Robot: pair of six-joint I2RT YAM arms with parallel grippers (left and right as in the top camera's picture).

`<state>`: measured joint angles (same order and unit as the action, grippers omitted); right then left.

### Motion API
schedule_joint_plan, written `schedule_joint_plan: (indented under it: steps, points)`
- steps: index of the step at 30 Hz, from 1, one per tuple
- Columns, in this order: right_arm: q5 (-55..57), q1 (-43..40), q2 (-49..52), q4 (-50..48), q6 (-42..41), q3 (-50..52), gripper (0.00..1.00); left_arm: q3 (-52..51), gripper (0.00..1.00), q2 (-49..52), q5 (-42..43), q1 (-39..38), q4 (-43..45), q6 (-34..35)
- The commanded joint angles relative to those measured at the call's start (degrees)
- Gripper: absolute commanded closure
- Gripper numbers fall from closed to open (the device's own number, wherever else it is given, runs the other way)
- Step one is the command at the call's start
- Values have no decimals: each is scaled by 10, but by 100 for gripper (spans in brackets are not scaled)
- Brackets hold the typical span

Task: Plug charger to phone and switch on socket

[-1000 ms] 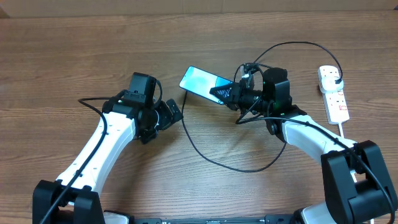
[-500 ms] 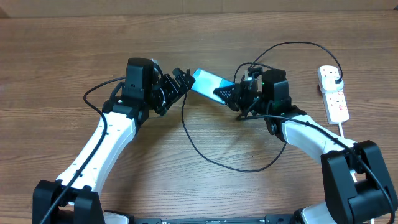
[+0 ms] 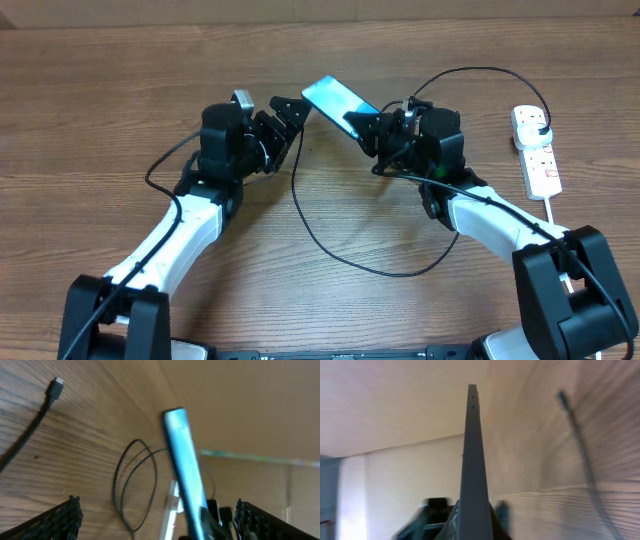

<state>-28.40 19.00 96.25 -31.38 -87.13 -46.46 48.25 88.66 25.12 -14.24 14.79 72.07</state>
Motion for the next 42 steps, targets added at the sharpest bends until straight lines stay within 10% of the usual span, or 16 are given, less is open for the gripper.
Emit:
schedule_joint_plan:
  steps: [1,20,42]
  points:
    - [29,12,-19,-29,-53,-13,96,-12,0,28,3,-1,38,71]
    - [61,61,-19,-18,-20,-13,96,-12,1,210,30,-24,411,272]
    - [28,80,-19,17,84,-12,96,-12,15,211,75,-22,520,320]
